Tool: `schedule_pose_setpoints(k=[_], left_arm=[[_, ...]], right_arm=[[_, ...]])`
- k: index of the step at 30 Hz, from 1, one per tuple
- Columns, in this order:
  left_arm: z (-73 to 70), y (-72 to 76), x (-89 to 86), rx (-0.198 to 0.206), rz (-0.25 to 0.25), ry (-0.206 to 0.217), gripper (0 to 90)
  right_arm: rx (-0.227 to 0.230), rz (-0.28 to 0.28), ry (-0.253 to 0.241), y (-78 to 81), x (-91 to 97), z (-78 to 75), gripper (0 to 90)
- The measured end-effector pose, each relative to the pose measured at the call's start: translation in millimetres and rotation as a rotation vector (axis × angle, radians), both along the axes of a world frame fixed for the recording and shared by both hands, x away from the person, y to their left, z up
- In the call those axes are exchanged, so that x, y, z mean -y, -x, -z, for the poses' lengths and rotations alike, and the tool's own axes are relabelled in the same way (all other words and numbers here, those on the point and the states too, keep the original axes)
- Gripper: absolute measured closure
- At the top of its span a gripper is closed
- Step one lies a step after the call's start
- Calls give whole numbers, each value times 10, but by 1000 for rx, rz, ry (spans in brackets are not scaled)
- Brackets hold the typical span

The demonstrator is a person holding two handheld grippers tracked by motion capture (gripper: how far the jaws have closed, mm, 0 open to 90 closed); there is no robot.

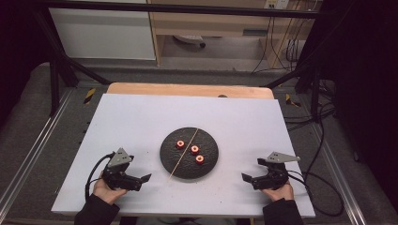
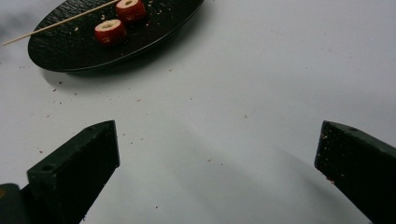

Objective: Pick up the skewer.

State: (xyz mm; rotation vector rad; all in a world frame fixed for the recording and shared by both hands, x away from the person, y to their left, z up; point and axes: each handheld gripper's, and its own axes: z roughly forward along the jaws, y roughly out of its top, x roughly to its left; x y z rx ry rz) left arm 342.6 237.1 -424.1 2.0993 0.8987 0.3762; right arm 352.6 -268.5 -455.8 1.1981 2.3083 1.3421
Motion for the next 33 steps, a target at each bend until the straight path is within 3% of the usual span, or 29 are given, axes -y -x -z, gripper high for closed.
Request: schedule_pose_setpoints(k=[15, 24, 33], left_arm=[[-151, -99, 316, 3, 38, -35, 29], [-229, -203, 595, -3, 56, -97, 44], [-191, -320, 896, -52, 50, -133, 114]], right_arm=[[-2, -4, 16, -6, -14, 9, 5], [-5, -4, 15, -4, -19, 8, 6], [-9, -6, 17, -4, -21, 11, 6]])
